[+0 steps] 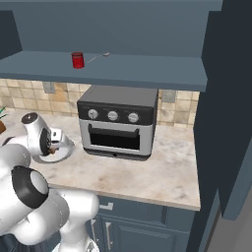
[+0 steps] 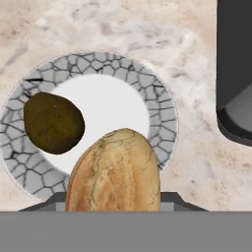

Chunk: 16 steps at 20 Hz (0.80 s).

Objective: Pick the avocado and bread from the counter and place them on the plate. Then pick the jam from the cabinet and place it next to the plate. Lastly close the cabinet door.

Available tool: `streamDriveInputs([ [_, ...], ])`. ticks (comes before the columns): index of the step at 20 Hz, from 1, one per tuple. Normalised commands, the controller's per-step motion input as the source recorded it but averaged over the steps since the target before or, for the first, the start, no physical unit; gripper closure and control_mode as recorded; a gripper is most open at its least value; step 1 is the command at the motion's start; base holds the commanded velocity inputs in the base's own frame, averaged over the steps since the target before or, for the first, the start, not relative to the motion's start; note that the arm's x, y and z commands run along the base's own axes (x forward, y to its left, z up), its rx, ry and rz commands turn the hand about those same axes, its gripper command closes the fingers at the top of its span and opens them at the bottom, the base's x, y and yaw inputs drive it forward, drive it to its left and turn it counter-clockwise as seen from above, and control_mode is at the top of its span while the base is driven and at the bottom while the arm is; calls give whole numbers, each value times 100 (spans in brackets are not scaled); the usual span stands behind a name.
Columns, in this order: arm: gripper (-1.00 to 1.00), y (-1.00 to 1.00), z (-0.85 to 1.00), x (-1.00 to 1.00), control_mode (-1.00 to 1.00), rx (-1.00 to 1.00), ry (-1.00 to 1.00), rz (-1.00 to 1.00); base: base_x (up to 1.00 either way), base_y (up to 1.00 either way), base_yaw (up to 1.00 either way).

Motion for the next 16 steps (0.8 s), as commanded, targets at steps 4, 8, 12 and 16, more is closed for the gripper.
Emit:
streamDriveInputs([
  [4,100,18,-11,38,-100,-3,8,0,0,0,0],
  [8,100,9,-20,31,-100,-6,18,0,0,0,0],
  [12,100,9,-22,29,-100,-3,21,0,0,0,0],
  [16,100,11,-17,23,-100,0,11,0,0,0,0],
])
